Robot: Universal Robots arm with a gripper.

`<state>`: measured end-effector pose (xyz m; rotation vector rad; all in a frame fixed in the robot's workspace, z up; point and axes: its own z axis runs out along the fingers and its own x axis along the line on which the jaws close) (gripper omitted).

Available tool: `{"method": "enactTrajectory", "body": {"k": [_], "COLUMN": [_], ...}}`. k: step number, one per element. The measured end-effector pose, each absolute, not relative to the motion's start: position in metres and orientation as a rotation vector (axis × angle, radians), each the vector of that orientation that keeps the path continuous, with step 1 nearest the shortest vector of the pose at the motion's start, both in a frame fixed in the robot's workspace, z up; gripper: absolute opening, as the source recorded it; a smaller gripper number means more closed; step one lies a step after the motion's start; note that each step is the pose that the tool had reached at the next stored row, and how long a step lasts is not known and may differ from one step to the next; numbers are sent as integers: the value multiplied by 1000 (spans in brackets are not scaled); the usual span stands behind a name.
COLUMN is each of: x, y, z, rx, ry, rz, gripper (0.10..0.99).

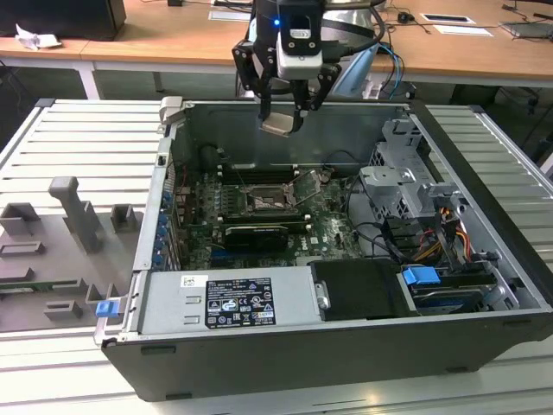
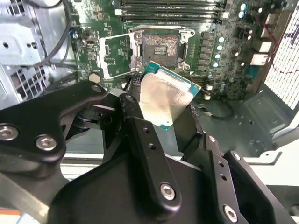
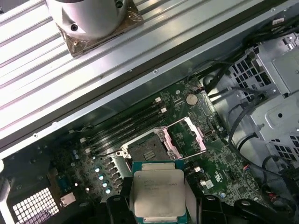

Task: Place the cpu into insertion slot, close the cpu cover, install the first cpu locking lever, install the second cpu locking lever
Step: 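Place the cpu into insertion slot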

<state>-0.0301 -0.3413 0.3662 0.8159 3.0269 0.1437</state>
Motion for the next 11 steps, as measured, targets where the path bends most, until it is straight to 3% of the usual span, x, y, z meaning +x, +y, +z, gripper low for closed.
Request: {"method": "enactTrajectory", "body": {"k": [11], "x": [-30], "y": [-341], "z": [363], "rx": [965], "ry": [2979], "rz": [142], "gripper": [529]}}
